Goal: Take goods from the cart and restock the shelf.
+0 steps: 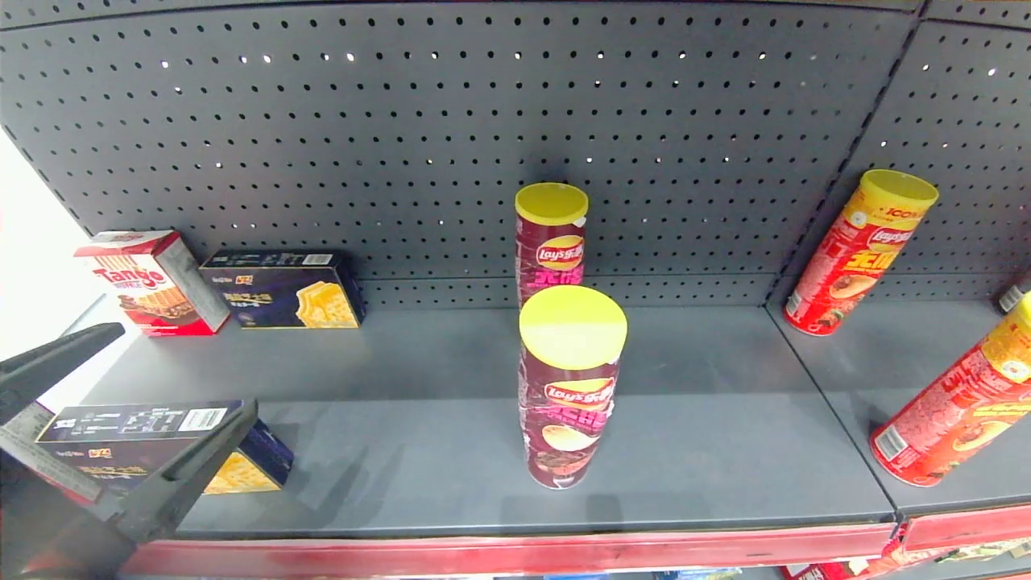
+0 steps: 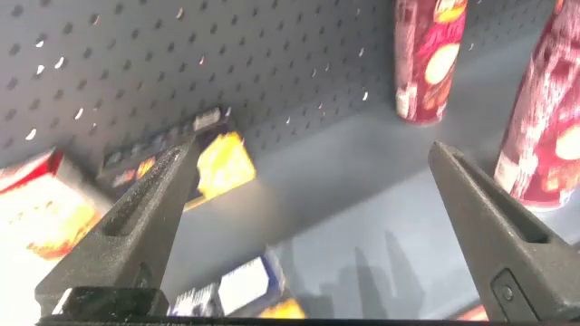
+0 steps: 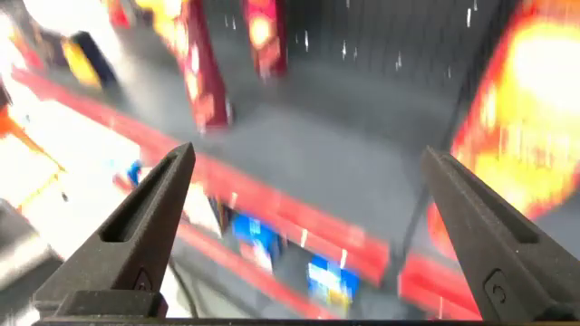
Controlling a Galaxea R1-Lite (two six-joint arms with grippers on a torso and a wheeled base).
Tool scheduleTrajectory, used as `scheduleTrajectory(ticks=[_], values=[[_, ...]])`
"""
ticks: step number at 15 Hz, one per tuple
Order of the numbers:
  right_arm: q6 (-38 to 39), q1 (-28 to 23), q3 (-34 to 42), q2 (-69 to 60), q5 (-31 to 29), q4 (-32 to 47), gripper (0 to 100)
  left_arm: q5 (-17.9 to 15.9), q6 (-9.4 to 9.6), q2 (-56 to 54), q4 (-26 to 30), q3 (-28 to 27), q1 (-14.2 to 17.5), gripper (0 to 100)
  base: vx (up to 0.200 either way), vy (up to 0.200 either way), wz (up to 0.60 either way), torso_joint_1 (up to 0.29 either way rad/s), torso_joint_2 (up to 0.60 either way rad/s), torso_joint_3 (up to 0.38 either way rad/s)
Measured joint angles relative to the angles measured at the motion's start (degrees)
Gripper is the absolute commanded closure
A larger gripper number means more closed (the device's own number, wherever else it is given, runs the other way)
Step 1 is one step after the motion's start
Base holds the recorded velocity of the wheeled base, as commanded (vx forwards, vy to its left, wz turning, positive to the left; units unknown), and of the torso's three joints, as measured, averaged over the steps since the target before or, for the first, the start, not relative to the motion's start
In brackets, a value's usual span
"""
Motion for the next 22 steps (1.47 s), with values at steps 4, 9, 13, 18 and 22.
scheduleTrajectory(ticks=[4,9,13,18,22], values=[[0.0,-1.99,9.11,-11.25,0.21,1.85,0,0.35,-0.22,-12.64,12.3,1.72,0.0,0,0.0,0.0,0.0,0.0,0.0,0.0],[0.3,-5.9,17.31,-14.58,-2.06,1.45,0,0.38,-0.55,-30.67,29.27,2.99,0.27,0,0.0,0.0,0.0,0.0,0.0,0.0],[2.0,-19.71,17.81,-12.65,-5.53,1.15,0,0.38,-0.71,-39.06,34.96,5.9,0.5,0,0.0,0.0,0.0,0.0,0.0,0.0],[3.23,-27.98,18.97,-7.39,-13.01,-1.97,0,0.27,-2.3,-41.46,34.94,7.8,0.49,0,0.0,0.0,0.0,0.0,0.0,0.0],[4.21,-32.39,19.25,-5.81,-13.18,-2.68,0,0.24,-2.66,-41.84,34.88,8.58,0.38,0,0.0,0.0,0.0,0.0,0.0,0.0]])
